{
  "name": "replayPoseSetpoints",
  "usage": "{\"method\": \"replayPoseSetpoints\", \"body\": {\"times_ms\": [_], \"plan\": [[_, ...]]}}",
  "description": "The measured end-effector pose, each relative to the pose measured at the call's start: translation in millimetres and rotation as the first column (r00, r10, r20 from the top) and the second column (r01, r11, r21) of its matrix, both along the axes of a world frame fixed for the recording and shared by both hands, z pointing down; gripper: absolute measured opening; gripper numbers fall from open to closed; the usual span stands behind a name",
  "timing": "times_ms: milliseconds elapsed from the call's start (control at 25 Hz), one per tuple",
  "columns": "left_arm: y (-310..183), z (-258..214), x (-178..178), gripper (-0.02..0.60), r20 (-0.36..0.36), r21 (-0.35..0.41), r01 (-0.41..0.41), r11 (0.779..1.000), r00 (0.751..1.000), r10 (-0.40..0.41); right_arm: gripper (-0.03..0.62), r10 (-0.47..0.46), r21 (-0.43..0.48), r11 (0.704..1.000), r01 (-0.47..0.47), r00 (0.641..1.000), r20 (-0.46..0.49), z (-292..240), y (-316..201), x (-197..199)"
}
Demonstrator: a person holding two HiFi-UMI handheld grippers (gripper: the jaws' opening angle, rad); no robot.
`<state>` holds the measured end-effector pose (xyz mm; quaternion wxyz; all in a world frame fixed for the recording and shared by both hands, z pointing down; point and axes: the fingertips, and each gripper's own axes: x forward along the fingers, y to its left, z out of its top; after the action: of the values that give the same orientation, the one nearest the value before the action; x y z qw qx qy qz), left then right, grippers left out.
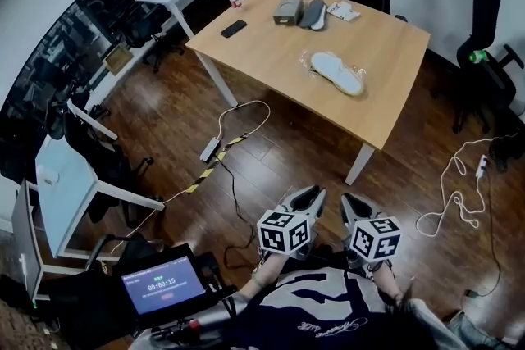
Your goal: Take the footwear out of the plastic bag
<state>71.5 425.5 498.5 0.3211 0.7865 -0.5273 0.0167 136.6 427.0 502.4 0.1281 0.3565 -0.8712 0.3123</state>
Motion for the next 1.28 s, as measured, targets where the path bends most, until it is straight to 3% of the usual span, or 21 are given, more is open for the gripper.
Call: {"method": "replayPoseSetpoints", "body": {"times_ms": [400,1280], "plan": [[22.0,3.5,30.9,0.08,0.007,0.0,-0.004,1.0,1.0,0.004,0.002,-0.008,-0.008,1.0,0.008,1.0,0.006,7.3,22.3,30.5],[21.1,-8.6,12.6,0.08,0.019,0.034,0.05,0.998,0.999,-0.05,-0.002,-0.058,-0.004,0.998,0.058,0.998,0.016,3.1,24.1,20.6]]}}
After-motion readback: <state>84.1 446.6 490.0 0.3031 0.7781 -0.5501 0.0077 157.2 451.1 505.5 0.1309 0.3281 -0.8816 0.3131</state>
